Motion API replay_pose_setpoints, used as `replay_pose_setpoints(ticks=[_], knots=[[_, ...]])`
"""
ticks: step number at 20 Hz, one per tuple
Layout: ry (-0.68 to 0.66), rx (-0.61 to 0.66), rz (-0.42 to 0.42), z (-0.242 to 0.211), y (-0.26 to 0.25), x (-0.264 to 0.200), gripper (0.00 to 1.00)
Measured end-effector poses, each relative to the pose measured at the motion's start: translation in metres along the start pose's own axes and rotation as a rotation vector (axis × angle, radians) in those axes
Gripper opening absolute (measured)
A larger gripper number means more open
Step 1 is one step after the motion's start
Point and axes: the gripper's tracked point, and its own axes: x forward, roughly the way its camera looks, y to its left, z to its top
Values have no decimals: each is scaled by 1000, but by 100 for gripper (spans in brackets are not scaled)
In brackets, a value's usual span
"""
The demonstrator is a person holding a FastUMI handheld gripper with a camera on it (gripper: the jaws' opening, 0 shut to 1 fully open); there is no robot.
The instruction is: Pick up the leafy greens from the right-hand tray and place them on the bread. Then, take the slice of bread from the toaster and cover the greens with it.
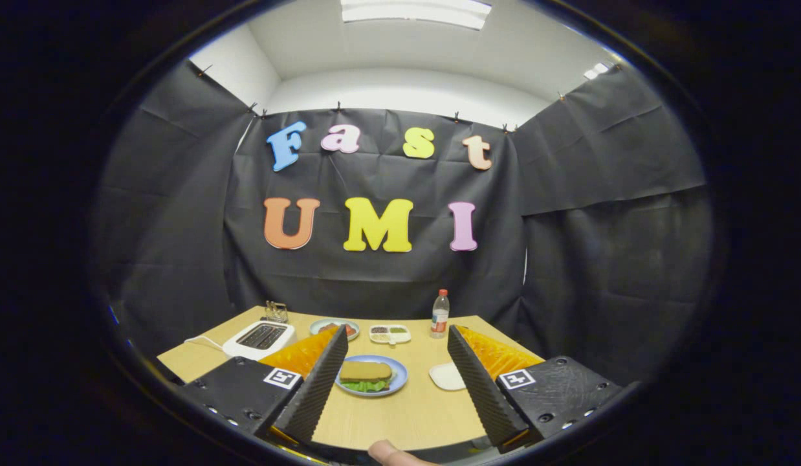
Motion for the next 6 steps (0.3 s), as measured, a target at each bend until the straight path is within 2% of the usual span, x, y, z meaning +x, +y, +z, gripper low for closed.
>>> replay_pose_setpoints(ticks=[6], knots=[[10, 1, 28, -7, 7, 3, 95]])
